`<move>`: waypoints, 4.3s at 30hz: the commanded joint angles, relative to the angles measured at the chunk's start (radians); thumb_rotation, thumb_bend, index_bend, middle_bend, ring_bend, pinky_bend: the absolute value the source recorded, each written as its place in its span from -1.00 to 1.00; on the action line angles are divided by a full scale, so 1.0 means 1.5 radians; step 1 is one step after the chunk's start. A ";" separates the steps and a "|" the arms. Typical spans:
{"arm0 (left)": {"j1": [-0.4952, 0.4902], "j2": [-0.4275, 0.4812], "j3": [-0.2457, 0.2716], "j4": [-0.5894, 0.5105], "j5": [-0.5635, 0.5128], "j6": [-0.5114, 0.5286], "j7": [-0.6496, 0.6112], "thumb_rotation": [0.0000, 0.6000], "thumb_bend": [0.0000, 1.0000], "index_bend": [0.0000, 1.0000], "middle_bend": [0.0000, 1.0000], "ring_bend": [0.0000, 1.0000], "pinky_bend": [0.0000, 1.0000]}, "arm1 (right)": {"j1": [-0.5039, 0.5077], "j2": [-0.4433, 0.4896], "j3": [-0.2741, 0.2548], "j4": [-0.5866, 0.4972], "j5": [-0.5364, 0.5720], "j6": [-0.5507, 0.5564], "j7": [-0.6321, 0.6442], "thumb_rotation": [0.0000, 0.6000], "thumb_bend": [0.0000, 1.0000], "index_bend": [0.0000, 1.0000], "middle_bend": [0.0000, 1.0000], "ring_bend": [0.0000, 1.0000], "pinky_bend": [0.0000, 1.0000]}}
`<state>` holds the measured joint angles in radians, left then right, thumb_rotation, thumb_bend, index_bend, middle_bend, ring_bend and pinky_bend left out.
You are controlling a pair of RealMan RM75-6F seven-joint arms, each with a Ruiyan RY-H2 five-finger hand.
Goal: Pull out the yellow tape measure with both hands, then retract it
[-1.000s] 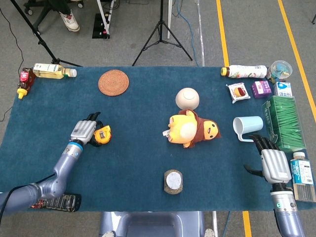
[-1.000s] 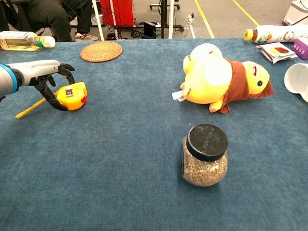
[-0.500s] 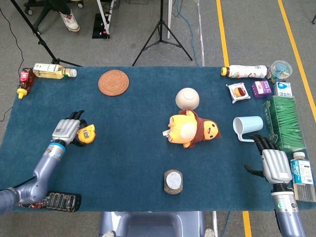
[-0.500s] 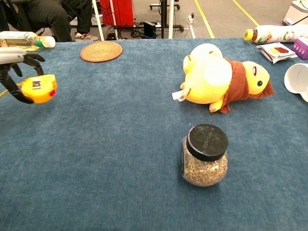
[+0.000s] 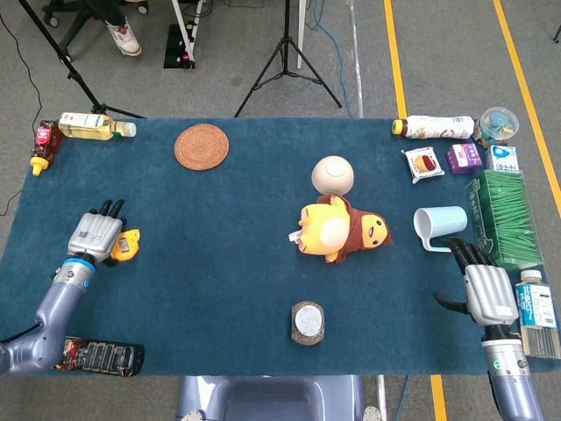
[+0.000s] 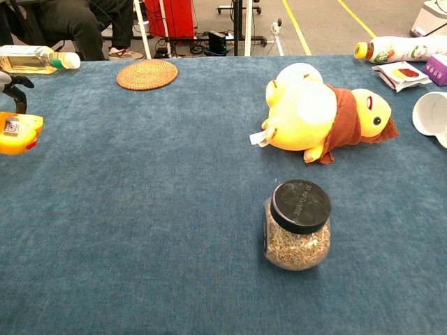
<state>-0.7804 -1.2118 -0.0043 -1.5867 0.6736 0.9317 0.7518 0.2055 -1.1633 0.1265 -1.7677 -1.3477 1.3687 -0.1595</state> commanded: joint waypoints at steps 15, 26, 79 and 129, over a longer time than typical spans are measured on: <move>-0.116 -0.092 0.038 0.026 -0.183 0.094 0.317 1.00 -0.43 -0.01 -0.91 -1.00 -0.63 | -0.002 0.000 -0.001 0.000 -0.001 0.001 0.003 1.00 -0.60 -0.65 -0.65 -0.63 -0.55; -0.165 -0.150 0.040 0.070 -0.257 0.109 0.426 1.00 -0.42 -0.01 -0.91 -1.00 -0.64 | -0.002 -0.001 -0.001 0.000 -0.002 0.001 0.005 1.00 -0.60 -0.65 -0.65 -0.63 -0.55; -0.093 -0.055 -0.059 -0.023 -0.022 0.019 0.014 1.00 -0.58 -0.59 -0.86 -0.93 -0.53 | -0.013 0.008 -0.005 -0.011 -0.024 0.015 0.020 1.00 -0.60 -0.65 -0.65 -0.63 -0.55; -0.113 -0.105 -0.067 0.243 0.051 -0.262 -0.305 1.00 0.05 -0.39 -0.64 -0.81 -0.45 | -0.022 0.017 -0.008 -0.086 -0.022 0.037 -0.059 1.00 -0.60 -0.69 -0.65 -0.62 -0.55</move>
<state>-0.9485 -1.3677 -0.1067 -1.2253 0.7515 0.5406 0.2956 0.1729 -1.1372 0.1144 -1.8965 -1.3811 1.4235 -0.2476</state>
